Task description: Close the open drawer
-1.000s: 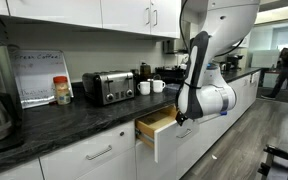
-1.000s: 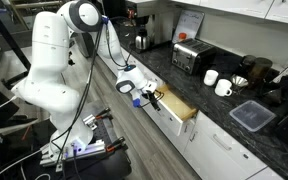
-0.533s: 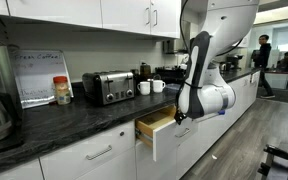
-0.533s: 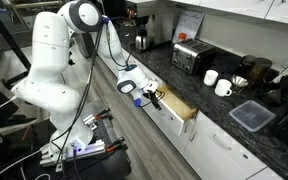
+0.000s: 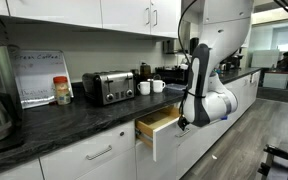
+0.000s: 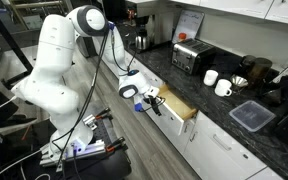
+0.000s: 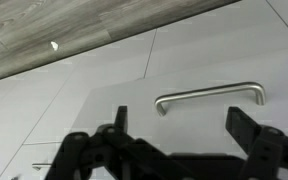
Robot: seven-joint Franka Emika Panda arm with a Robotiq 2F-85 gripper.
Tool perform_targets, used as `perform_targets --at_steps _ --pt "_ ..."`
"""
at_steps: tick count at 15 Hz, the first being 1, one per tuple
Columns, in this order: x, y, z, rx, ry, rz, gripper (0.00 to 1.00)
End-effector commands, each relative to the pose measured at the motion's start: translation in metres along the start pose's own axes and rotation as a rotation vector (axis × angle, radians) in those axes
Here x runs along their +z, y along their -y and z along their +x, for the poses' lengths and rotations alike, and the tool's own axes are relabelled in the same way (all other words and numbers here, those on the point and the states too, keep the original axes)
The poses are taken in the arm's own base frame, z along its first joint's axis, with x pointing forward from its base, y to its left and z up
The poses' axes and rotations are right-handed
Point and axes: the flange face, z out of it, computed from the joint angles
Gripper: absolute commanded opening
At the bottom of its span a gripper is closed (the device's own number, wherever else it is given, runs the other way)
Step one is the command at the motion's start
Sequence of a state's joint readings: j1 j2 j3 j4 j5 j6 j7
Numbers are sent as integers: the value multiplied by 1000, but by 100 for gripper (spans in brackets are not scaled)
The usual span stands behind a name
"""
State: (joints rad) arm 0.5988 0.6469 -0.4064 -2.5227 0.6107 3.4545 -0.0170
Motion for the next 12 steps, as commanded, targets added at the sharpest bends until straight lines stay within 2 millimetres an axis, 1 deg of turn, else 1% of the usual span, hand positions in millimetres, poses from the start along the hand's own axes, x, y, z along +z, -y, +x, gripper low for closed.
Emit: perform_targets --at_steps 1,7,12 --pt "26 -3 10 -10 0 -9 100" --pt "57 5 29 -69 -30 -15 100" --pt "69 18 48 -86 -70 -5 100"
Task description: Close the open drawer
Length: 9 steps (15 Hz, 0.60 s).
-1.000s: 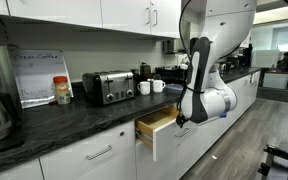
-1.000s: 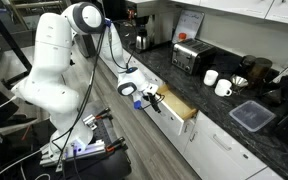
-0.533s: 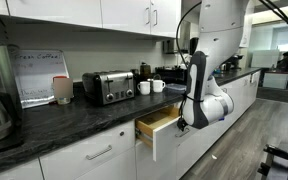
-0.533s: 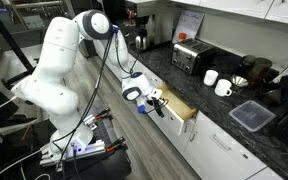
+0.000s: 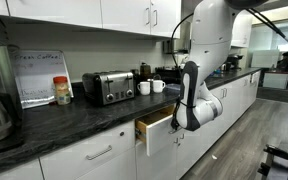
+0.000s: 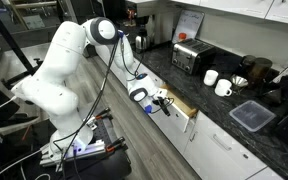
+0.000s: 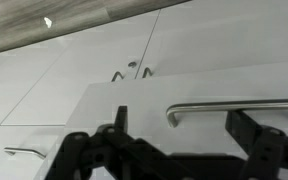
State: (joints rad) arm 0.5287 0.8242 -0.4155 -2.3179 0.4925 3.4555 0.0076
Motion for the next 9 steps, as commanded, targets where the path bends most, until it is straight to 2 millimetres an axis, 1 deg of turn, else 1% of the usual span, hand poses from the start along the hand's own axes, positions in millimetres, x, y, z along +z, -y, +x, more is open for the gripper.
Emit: perform_targets --at_steps 1,9 --pt "17 7 12 -15 -23 5 100" --pt "25 14 29 -18 -59 8 100"
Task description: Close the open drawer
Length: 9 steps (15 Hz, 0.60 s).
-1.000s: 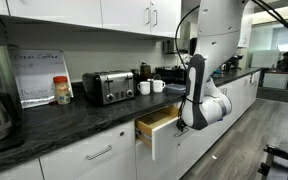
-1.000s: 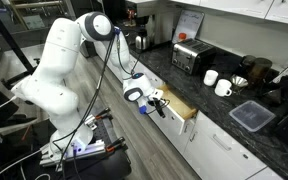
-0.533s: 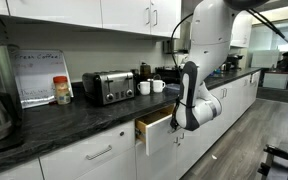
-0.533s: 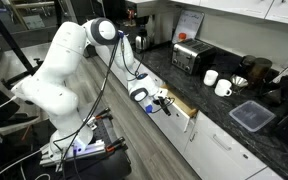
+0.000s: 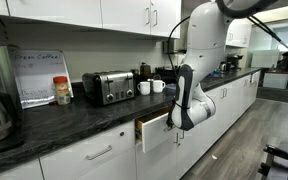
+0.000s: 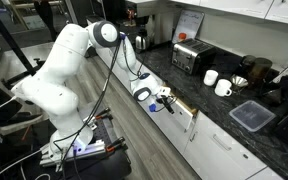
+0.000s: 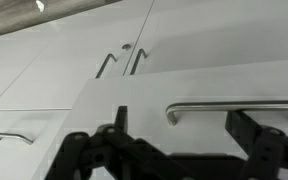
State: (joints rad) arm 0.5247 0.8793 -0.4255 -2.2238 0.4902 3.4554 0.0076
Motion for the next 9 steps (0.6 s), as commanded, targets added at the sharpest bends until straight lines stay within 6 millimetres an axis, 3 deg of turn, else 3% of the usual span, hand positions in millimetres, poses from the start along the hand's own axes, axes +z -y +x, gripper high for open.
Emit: perform_targets --at_steps 1,9 --pt "13 5 7 -10 -15 5 100" --pt "18 7 27 -20 -53 9 100"
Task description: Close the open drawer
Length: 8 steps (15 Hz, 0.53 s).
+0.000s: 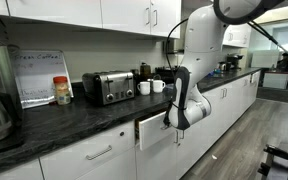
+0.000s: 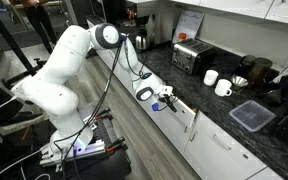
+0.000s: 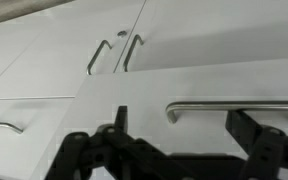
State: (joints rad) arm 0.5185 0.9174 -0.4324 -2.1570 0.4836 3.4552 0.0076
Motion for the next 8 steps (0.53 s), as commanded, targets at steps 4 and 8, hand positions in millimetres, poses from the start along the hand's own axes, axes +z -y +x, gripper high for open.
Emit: perform_targets --at_steps 4,8 --pt "13 -2 20 -15 -38 2 100" --pt "17 -6 27 -19 -48 -1 100"
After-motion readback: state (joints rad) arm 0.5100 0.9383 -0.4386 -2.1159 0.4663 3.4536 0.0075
